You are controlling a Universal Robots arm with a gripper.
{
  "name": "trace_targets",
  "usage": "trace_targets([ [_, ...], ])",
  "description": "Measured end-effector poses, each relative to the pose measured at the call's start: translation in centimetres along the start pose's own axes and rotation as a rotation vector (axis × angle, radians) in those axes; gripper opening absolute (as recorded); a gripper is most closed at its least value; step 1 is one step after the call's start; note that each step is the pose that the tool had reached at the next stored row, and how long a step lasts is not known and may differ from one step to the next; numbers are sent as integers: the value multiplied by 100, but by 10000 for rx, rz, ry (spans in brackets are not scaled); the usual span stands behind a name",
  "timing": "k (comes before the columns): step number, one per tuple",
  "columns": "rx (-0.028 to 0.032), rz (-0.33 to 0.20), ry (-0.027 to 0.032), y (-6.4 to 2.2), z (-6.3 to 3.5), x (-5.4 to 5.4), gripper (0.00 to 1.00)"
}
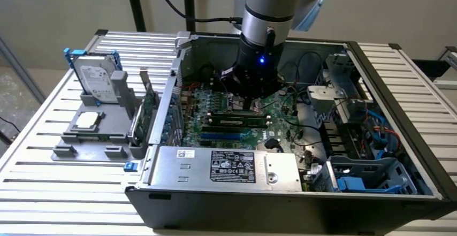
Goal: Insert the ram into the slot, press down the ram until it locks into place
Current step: 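Press down the ram until it locks into place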
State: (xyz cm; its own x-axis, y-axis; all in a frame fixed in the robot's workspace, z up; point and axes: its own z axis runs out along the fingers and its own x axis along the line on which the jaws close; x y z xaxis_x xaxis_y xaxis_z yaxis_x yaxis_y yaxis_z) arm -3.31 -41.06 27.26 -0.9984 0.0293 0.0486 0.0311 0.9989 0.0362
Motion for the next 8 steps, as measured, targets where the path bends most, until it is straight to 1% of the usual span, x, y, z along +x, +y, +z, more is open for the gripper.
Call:
trace_targets([
  [8,-3,1,2,-2,0,0,11],
])
